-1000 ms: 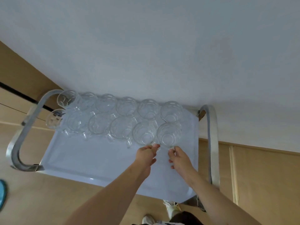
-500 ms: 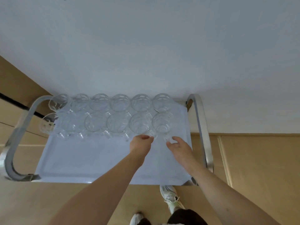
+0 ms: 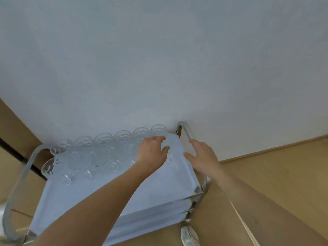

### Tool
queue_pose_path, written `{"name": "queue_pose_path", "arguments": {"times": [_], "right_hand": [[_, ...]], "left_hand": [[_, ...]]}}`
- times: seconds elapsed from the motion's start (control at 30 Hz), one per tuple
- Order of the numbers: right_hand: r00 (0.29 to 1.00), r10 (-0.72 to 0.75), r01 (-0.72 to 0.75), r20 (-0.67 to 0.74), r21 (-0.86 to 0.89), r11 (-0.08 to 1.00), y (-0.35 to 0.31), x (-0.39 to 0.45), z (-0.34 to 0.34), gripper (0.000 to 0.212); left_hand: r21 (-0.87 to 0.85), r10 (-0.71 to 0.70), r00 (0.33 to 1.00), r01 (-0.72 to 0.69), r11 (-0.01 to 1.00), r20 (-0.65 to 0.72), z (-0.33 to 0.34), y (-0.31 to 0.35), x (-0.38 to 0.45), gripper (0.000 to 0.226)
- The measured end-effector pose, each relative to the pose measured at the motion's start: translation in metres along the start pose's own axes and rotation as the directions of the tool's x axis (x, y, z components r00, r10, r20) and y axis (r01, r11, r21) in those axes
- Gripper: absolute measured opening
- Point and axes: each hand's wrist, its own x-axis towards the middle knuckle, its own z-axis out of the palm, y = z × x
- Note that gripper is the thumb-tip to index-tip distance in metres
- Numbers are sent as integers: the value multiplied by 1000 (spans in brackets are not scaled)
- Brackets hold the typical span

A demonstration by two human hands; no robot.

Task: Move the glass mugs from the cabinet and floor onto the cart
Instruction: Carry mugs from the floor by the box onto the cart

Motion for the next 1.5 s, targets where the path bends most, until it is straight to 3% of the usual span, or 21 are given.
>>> {"name": "queue_pose_path", "arguments": {"times": [0.27, 0.43, 0.7, 0.97, 1.13, 1.5], "right_hand": [[974, 6, -69, -226, -272, 960, 23, -72, -68, 66], [939, 52, -165, -340, -311, 936, 63, -116, -118, 68], [851, 190, -352, -490, -261, 899, 168, -210, -209, 67], [733, 354, -526, -581, -153, 837, 291, -301, -280, 67], [655, 477, -634, -586, -84, 769, 364, -351, -310, 68], [545, 655, -757, -524, 29, 653, 463, -370, -332, 67]], "left_hand": [[115, 393, 919, -388, 914, -27, -18, 88, -18, 48], [186, 566, 824, -558, 809, 13, -6, 164, -31, 53], [140, 751, 656, -753, 643, 74, 48, 330, -66, 54], [54, 856, 488, -872, 487, 171, 131, 488, -119, 57], [-28, 885, 426, -898, 438, 187, 181, 570, -139, 59], [-130, 894, 307, -922, 364, 326, 274, 657, -144, 62]]}}
